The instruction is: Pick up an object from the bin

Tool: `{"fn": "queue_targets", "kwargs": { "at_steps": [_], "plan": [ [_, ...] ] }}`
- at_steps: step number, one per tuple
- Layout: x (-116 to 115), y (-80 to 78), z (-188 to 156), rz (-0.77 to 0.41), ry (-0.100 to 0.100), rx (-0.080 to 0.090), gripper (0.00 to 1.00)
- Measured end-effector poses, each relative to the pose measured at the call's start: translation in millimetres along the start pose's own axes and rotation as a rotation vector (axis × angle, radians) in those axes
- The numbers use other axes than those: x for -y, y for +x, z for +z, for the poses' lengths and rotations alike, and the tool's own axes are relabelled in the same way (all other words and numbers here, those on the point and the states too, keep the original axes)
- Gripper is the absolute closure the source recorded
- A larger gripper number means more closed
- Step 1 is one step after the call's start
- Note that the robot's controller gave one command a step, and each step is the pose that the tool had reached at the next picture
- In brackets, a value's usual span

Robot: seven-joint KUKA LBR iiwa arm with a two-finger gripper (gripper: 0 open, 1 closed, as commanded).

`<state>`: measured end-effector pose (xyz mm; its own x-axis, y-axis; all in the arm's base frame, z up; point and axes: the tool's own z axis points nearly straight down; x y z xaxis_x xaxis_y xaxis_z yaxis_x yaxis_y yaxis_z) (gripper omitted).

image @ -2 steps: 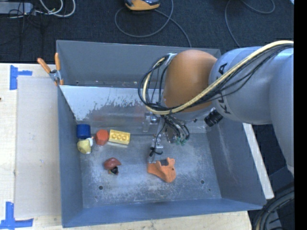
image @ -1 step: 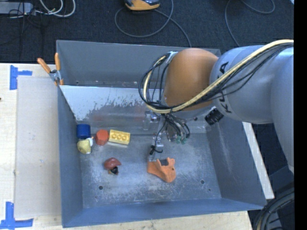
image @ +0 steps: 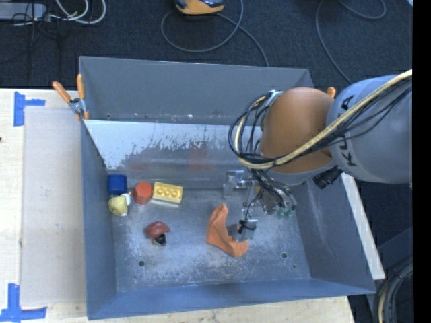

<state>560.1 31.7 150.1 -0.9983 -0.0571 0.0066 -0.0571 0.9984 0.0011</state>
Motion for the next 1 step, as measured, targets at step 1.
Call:
{"fn": "queue_targets", "kwargs": {
  "at_steps": [1],
  "plan": [
    [25.3, 18.2, 17.1, -0.145, 0.004, 0.002, 0.00]
  ]
}}
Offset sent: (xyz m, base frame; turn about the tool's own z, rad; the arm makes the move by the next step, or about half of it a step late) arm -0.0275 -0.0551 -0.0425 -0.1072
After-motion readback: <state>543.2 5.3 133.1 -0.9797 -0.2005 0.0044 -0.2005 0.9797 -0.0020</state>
